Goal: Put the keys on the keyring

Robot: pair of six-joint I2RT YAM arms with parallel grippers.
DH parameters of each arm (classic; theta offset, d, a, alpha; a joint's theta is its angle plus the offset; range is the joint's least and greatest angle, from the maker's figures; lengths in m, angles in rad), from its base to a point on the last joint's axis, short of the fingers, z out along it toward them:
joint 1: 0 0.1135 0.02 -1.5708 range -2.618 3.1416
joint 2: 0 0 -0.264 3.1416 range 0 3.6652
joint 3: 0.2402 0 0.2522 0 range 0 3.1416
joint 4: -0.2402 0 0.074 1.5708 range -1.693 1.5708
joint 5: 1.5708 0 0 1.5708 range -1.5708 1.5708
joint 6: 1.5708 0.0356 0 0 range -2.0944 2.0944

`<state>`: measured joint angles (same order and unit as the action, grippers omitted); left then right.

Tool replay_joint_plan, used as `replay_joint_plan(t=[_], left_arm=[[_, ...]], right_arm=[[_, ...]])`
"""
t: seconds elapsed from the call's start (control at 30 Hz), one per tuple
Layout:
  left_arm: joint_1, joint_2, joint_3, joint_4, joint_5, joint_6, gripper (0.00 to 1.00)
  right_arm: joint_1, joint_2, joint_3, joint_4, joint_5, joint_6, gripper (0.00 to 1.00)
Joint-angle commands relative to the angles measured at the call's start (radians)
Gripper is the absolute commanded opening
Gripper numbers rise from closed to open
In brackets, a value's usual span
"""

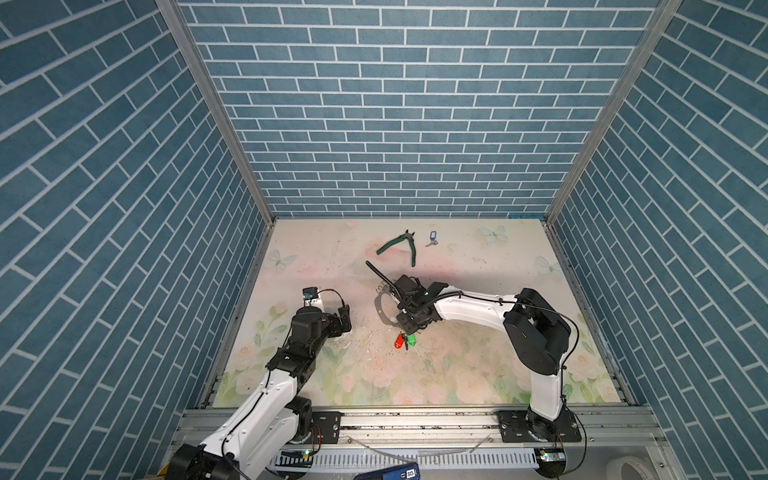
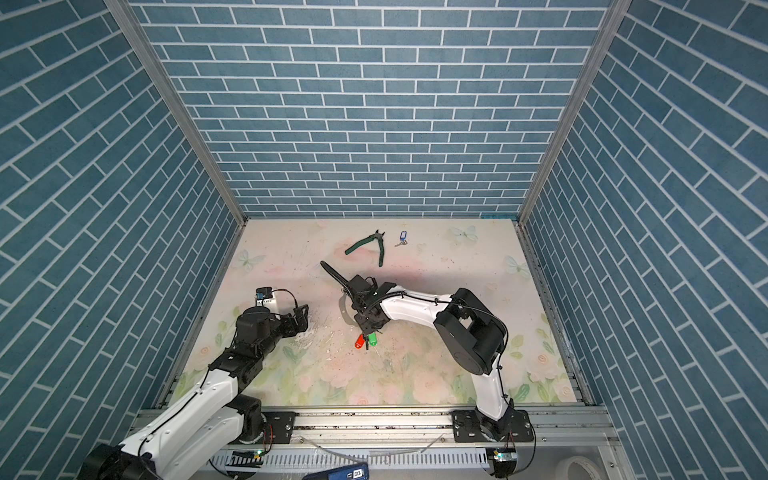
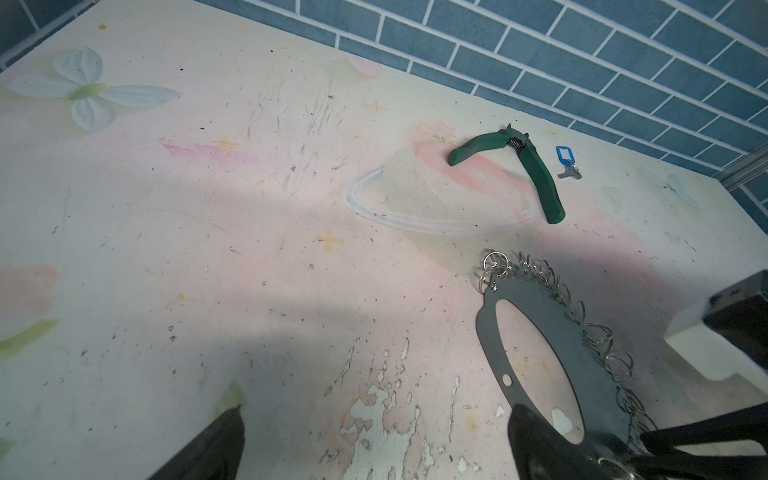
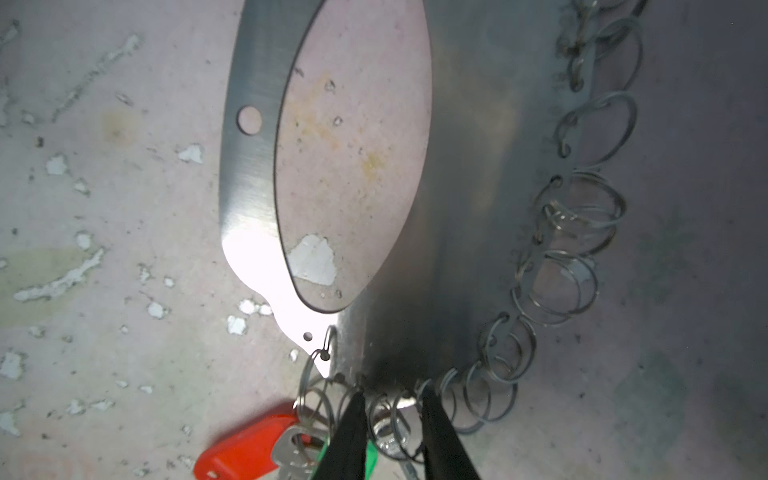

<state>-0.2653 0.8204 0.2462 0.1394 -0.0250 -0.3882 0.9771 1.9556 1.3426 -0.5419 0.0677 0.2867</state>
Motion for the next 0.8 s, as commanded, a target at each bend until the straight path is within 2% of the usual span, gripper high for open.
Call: replay_joint_plan(t=[0.0,0.57,0.77], left_arm=[[-0.003,0.006,0.002,0.012,-0.002,0.009,1.00],[-0.003,0.013,0.005,0.016,0.000,0.011,1.00],[-0.003,0.009,0.005,0.015,0.000,0.011,1.00]], right_arm=[[0.004,-0.012,0.037,-0.043,0.019,-0.018,0.27],[0.020,-0.011,0.046,-0.095,0.096,-0.035,0.27],[0.019,0.007,0.062,-0.099,0.099,-0.025,0.11]])
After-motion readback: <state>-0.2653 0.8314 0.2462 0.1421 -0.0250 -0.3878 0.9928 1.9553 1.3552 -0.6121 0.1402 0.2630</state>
